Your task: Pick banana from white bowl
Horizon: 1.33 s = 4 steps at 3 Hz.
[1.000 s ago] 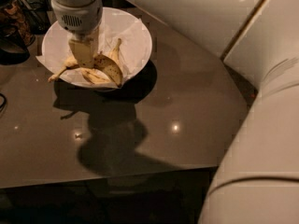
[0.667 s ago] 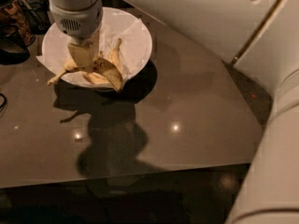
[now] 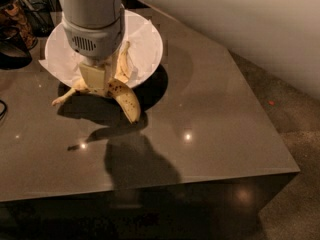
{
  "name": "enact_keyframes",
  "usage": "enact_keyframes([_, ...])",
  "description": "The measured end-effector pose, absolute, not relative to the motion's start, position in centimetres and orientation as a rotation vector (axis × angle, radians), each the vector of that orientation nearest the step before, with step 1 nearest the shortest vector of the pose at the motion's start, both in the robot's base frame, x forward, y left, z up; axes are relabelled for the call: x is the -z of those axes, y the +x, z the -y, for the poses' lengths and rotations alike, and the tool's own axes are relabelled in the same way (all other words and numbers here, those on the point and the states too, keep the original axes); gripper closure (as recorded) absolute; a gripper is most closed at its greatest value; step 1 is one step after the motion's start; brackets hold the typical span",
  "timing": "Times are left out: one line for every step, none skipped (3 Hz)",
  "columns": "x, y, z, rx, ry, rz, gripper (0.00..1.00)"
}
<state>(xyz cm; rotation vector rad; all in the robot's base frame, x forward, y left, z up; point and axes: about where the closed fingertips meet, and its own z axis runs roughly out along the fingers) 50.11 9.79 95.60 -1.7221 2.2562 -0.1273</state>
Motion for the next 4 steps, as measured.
enact_keyframes([-95.7, 49.9, -10.0, 0.127, -1.731, -2.251, 1.00])
enact_keyframes([-96.2, 48.1, -10.5, 0.120, -1.741, -2.256, 1.00])
enact_keyframes([-96.6, 45.5, -10.4, 0.082, -1.713, -2.295, 1.00])
enact_keyframes([-97.0, 43.4, -10.1, 0.056, -1.673, -2.338, 1.00])
